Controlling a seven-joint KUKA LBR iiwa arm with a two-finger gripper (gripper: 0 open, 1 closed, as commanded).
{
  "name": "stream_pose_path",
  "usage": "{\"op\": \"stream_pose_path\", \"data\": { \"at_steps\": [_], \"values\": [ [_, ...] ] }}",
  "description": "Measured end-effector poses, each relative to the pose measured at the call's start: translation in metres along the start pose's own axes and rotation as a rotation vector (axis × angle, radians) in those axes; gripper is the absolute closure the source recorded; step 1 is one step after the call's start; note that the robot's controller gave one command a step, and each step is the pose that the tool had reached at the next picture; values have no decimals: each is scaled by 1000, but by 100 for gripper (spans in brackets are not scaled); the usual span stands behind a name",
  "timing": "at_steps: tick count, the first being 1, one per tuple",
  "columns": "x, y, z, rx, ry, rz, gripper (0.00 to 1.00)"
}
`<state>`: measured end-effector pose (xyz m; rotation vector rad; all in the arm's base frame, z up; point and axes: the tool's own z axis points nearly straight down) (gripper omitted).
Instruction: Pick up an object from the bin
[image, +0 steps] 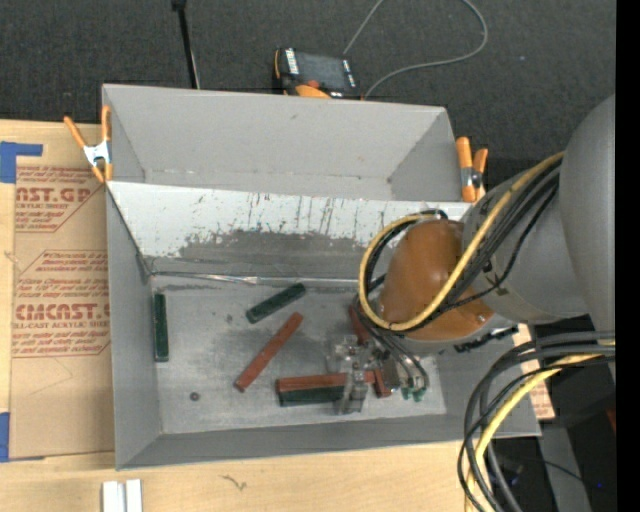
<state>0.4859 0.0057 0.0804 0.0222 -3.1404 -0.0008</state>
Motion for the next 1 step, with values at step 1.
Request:
{"op": "stream_pose_path", "data": {
  "at_steps": [1],
  "values": [
    [2,33,-150,-1,-10,-53,100]
  ]
}}
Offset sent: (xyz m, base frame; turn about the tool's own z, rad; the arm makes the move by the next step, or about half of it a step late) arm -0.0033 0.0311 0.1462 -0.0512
